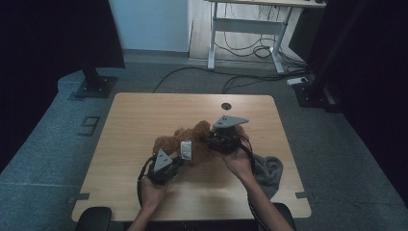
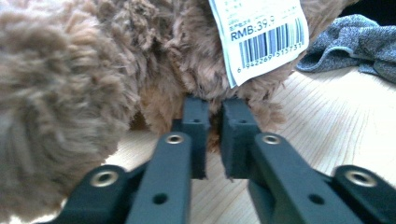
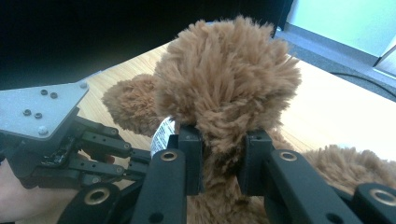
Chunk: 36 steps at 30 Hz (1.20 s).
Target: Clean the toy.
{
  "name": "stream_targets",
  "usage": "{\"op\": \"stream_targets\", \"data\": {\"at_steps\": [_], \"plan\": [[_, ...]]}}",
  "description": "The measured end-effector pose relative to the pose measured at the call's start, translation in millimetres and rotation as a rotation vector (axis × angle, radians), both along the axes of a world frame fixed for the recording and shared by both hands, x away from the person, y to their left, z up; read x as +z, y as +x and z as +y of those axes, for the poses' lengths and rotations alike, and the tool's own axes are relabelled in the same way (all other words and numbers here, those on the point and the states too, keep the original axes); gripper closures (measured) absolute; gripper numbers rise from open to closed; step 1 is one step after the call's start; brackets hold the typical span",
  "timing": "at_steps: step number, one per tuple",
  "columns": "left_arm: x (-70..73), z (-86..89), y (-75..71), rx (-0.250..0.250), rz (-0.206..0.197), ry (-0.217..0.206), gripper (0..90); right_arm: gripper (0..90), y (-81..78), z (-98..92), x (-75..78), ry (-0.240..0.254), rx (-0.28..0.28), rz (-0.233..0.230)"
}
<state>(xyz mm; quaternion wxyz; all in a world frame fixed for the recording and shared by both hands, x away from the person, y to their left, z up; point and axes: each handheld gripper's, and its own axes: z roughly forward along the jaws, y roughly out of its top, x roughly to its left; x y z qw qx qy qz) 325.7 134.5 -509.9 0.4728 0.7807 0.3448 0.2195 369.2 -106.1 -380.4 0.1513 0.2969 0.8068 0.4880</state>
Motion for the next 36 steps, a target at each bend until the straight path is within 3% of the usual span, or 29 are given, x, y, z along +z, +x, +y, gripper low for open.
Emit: {"op": "stream_targets", "data": {"at_steps": [5,10,21,30,33,36], "plan": [[6.2,2.9,-0.7,-0.007,-0.025,-0.004,88.8,74.7,-0.6,-2.0,2.4,0.002,-0.003,-0.006],[22.0,8.5,-4.2,-0.01,-0.071,-0.008,89.4,74.7,-1.0,-7.5,8.1,0.017,-0.011,-0.019],[73.9,21.3,-17.5,-0.039,-0.159,0.04,89.8,74.7,-0.9,-17.3,16.9,0.042,-0.021,-0.03],[108.6,28.4,-30.8,-0.089,-0.17,0.089,90.0,74.7,-2.2,-17.0,20.1,0.049,-0.012,-0.02],[121.1,32.5,-39.7,-0.117,-0.176,0.061,90.0,74.7,-2.5,-17.0,19.3,0.046,-0.008,-0.009],[124.1,32.5,-44.1,-0.116,-0.179,0.079,90.0,74.8,-0.3,-13.3,10.1,0.02,-0.006,0.016]]}}
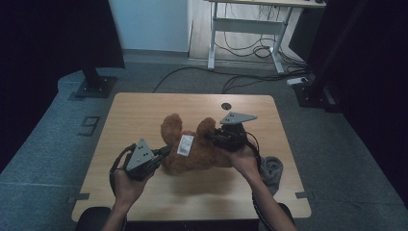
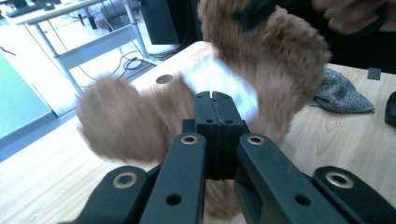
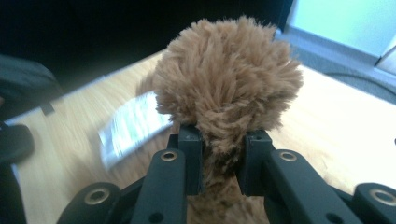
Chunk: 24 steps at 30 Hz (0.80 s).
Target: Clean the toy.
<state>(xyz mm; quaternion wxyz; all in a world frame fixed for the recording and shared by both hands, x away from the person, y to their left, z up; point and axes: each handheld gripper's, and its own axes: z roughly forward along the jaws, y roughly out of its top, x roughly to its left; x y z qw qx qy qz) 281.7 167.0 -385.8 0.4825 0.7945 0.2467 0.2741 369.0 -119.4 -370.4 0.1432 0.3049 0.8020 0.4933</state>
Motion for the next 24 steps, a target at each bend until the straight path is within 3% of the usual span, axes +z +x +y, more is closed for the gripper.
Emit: {"op": "stream_targets", "data": {"at_steps": [2,5,12,15,20,24], "plan": [[-4.9,-0.8,1.6,0.005,0.009,0.01,90.0,74.8,3.0,2.3,-9.0,-0.027,-0.019,0.008],[-18.9,-2.7,8.2,-0.004,0.054,0.01,90.0,74.9,8.4,-0.8,-18.1,-0.031,-0.041,0.031],[-58.0,-18.5,16.5,-0.027,0.131,0.049,85.7,74.9,10.5,-8.8,-18.8,-0.02,-0.057,0.037],[-74.0,-26.5,14.0,-0.037,0.151,0.045,74.6,74.9,9.3,-7.4,-18.5,-0.019,-0.051,0.034],[-93.3,-35.6,11.7,-0.013,0.147,0.046,52.2,74.8,8.6,-5.3,-16.4,-0.018,-0.049,0.03],[-107.3,-40.3,13.9,0.011,0.149,0.04,39.2,74.8,6.8,-3.5,-13.8,-0.013,-0.042,0.024]]}}
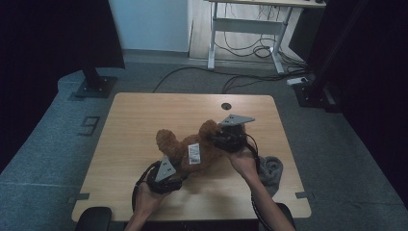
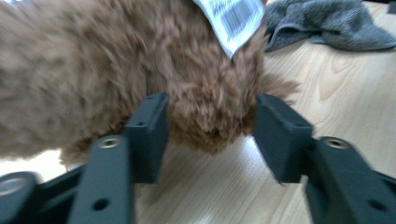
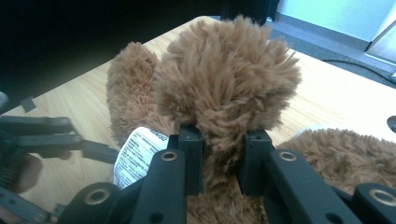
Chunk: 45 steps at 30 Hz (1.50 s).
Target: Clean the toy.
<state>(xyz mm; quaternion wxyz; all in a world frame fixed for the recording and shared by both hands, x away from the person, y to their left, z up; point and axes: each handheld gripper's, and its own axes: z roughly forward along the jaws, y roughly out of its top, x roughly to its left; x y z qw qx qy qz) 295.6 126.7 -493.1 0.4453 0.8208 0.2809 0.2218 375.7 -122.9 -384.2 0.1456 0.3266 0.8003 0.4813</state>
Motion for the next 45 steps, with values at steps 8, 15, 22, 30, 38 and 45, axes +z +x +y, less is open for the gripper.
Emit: {"op": "stream_targets", "data": {"at_steps": [8,15,22,30,38,45], "plan": [[-20.4,-1.1,8.1,0.042,0.013,-0.05,20.3,74.8,-4.0,6.4,6.9,0.0,0.015,-0.015],[-21.0,-3.1,10.4,0.047,0.004,-0.094,33.3,74.8,-7.1,11.4,10.7,0.001,0.026,-0.023],[-17.7,0.4,12.8,0.064,0.011,-0.112,62.0,74.8,-9.8,11.9,14.6,0.016,0.036,-0.028],[-1.2,8.4,14.1,0.048,-0.002,-0.106,79.7,74.8,-13.0,11.5,19.5,0.017,0.039,-0.044],[40.3,18.0,5.8,0.008,-0.009,-0.062,80.9,74.7,-18.0,2.0,32.7,0.022,0.027,-0.076],[70.0,24.9,-14.0,-0.019,0.007,0.005,81.9,74.7,-21.7,1.0,33.7,0.026,0.031,-0.064]]}}
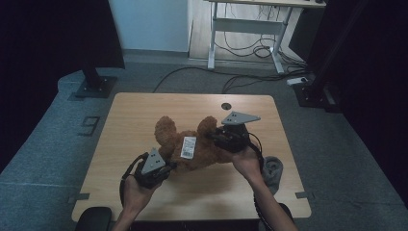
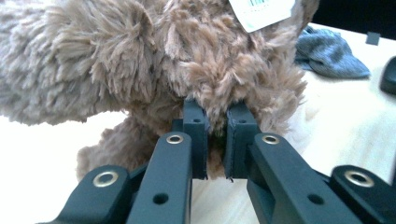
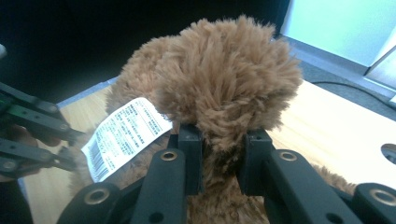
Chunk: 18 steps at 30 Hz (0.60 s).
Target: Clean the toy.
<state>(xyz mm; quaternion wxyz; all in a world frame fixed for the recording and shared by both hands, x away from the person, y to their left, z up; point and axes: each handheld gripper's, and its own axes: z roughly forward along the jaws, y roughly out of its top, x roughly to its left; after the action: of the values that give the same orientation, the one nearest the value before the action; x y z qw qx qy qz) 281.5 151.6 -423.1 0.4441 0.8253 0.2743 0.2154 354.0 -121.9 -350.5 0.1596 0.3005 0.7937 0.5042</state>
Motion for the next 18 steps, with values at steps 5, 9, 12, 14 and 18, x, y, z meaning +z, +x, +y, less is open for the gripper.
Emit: {"op": "stream_targets", "data": {"at_steps": [5,9,12,14,18], "plan": [[4.2,3.4,-0.3,-0.004,0.05,0.014,82.4,74.7,3.8,5.3,-6.8,-0.018,-0.008,0.044],[-10.8,1.5,13.1,-0.007,0.136,0.011,82.4,74.4,16.9,7.3,-25.5,-0.042,-0.02,0.105],[-23.1,-0.3,24.5,-0.007,0.181,-0.001,82.5,74.1,28.7,6.9,-43.0,-0.055,-0.029,0.147],[-27.5,-1.2,30.4,-0.007,0.196,-0.007,82.4,73.7,35.9,4.8,-52.0,-0.059,-0.03,0.164],[-30.0,-1.6,40.1,-0.001,0.212,-0.029,82.3,72.6,47.5,-1.4,-61.2,-0.029,-0.035,0.19]]}}
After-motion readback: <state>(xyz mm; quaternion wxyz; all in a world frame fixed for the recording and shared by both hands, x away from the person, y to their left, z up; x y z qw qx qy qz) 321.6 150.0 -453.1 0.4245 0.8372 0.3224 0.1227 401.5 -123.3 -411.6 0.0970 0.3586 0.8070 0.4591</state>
